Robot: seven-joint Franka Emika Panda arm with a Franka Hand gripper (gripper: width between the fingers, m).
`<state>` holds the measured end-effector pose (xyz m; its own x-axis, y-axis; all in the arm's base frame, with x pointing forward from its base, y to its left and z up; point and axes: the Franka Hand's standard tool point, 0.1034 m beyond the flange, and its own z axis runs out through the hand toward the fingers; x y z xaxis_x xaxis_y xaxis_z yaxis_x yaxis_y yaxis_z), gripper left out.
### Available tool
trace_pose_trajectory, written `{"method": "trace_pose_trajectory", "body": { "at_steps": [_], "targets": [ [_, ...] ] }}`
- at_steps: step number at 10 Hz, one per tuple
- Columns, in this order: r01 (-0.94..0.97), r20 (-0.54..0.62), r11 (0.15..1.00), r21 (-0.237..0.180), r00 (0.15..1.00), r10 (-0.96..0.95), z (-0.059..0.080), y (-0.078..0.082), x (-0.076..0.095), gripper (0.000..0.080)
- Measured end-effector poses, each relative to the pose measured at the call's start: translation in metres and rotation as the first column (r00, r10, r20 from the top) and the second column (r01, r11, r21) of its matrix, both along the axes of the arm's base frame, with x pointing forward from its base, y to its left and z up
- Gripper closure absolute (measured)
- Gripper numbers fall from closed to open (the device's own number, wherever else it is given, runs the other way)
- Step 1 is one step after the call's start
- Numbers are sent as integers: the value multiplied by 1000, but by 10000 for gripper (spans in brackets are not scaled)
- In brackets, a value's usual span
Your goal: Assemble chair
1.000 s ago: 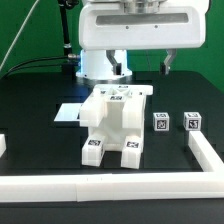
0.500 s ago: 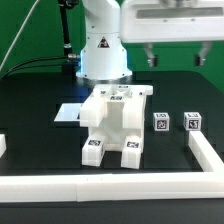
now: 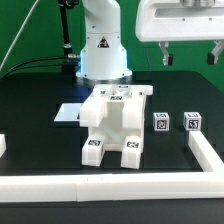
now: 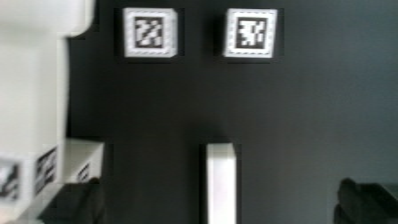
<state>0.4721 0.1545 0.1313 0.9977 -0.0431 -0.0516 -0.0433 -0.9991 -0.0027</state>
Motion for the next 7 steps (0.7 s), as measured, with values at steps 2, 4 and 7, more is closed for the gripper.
{"method": "trace_pose_trajectory", "body": {
  "at_steps": [2,4,7],
  "targets": [
    [-11,-5,1000,-6,1000,11,-34,6,-18,151],
    [6,4,1000,-19,1000,-6,-63,20,-24,151],
    [-1,0,999,-34,1000,1,-92,22,-27,151]
  ]
}}
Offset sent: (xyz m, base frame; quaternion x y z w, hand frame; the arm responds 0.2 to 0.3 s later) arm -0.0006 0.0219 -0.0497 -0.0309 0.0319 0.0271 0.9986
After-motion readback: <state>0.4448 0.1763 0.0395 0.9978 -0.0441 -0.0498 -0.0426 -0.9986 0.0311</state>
